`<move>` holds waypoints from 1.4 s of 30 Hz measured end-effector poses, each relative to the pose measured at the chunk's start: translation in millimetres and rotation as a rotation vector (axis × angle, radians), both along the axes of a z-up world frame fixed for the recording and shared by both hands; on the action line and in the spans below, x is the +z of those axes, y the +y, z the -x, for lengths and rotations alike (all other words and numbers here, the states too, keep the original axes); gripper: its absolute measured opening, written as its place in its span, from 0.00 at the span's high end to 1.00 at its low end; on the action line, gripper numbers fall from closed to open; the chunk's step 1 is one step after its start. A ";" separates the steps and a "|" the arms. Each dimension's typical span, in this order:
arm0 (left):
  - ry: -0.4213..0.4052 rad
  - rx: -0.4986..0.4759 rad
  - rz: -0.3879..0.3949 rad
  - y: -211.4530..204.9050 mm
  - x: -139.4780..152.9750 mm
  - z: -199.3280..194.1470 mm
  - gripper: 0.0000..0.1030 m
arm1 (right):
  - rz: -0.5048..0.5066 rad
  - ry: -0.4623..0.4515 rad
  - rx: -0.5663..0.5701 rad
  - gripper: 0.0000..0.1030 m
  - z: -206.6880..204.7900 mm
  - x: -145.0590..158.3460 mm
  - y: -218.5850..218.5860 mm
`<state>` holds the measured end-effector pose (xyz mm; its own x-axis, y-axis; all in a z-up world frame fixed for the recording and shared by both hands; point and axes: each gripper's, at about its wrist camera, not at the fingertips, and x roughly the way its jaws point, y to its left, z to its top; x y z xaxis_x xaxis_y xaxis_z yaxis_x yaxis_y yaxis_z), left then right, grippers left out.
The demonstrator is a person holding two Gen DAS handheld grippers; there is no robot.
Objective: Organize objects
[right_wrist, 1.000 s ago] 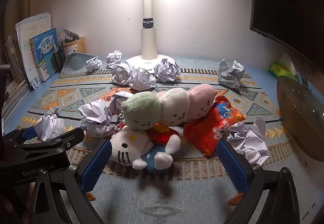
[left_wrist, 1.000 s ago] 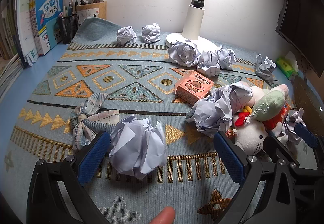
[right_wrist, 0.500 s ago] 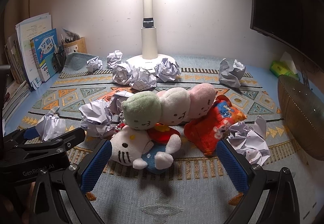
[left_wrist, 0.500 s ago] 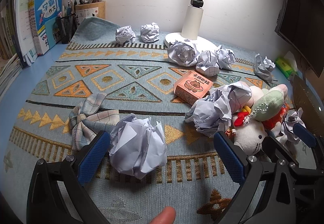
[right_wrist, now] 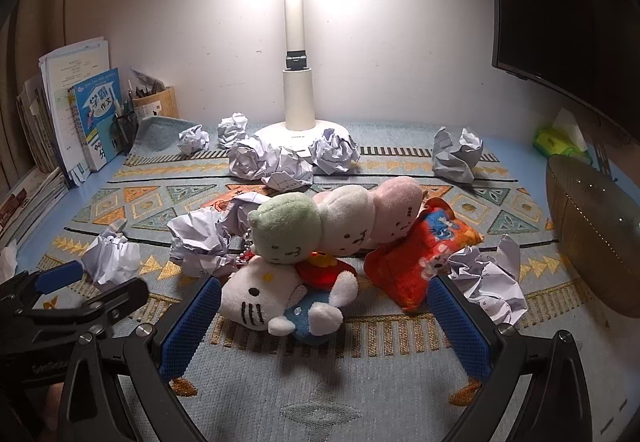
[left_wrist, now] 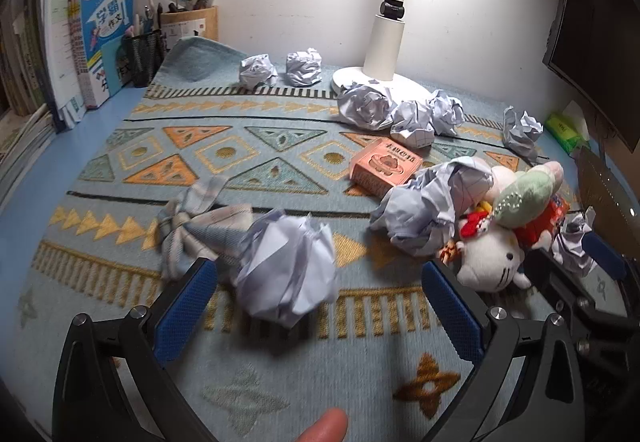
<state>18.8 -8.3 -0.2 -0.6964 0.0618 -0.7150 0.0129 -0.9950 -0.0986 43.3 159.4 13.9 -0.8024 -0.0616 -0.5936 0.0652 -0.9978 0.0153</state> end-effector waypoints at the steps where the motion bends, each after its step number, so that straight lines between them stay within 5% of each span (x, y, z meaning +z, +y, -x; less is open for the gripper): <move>1: 0.006 0.002 0.009 -4.2 2.0 -9.2 0.01 | 0.004 0.004 0.004 0.00 -1.0 0.7 0.2; 7: -0.020 0.051 -0.007 -54.2 9.6 -57.0 0.01 | -0.001 0.000 0.013 0.00 0.4 0.6 -2.1; 11: -0.106 0.081 -0.030 -77.2 -7.3 -52.9 0.01 | -0.017 -0.035 0.030 0.00 6.0 -3.7 -6.6; 24: -0.143 0.048 0.083 -60.0 -25.7 -39.3 0.00 | 0.046 -0.170 0.059 0.00 5.1 -10.5 -3.6; 26: -0.153 0.033 0.089 -59.7 -25.3 -38.4 0.00 | 0.085 -0.189 0.061 0.04 4.6 -11.5 1.3; 27: -0.173 0.016 0.091 -60.1 -24.3 -36.7 0.00 | 0.100 -0.195 0.071 0.14 3.6 -11.4 2.6; 29: -0.223 0.002 0.057 -63.2 -20.3 -31.2 0.01 | 0.108 -0.212 0.092 0.19 2.8 -10.3 1.8; 32: -0.131 -0.093 -0.127 -62.6 -1.6 -33.4 0.01 | 0.096 -0.230 0.093 0.21 5.9 -9.1 -1.8; 35: -0.100 -0.134 -0.125 -45.7 6.8 -21.6 0.01 | 0.107 -0.248 0.112 0.34 11.7 -12.9 -4.8; 37: -0.097 -0.151 -0.084 -33.9 5.0 -10.2 0.18 | 0.090 -0.269 0.116 0.34 19.0 -16.6 -9.3; 38: -0.115 -0.165 -0.091 -31.0 2.3 -3.6 0.34 | 0.081 -0.277 0.119 0.34 22.9 -18.1 -11.0; 42: -0.159 -0.170 -0.155 -27.5 -8.5 18.3 0.35 | 0.025 -0.257 0.108 0.25 36.0 -19.0 -16.3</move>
<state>0.5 -35.8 -8.7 -0.5465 0.2851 -0.7875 -0.1250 -0.9575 -0.2599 7.2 143.1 -5.1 -0.6136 -0.1560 -0.7740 0.1624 -0.9843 0.0696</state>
